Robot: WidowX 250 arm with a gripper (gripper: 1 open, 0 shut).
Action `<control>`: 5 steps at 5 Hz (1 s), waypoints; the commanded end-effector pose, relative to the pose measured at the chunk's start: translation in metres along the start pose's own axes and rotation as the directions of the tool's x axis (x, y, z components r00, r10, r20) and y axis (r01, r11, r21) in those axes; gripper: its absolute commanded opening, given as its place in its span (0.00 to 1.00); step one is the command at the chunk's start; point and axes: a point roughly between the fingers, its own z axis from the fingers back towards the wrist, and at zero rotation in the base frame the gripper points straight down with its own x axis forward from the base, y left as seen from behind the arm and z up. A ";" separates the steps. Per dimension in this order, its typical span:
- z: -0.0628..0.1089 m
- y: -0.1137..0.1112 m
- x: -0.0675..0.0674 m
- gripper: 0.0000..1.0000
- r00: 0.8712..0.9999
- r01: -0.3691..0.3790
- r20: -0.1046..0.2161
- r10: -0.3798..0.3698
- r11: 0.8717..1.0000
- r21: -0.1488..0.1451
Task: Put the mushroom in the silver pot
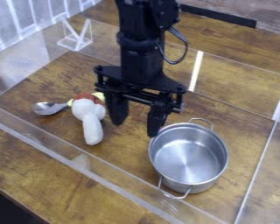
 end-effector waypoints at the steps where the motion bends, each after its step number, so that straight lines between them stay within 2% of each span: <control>1: 0.006 0.030 0.006 1.00 0.998 -0.040 0.053 0.039 0.999 0.018; 2: -0.006 0.060 0.002 1.00 0.996 -0.066 0.066 0.063 0.997 0.032; 5: -0.042 0.100 0.007 1.00 0.994 -0.085 0.066 0.082 0.996 0.029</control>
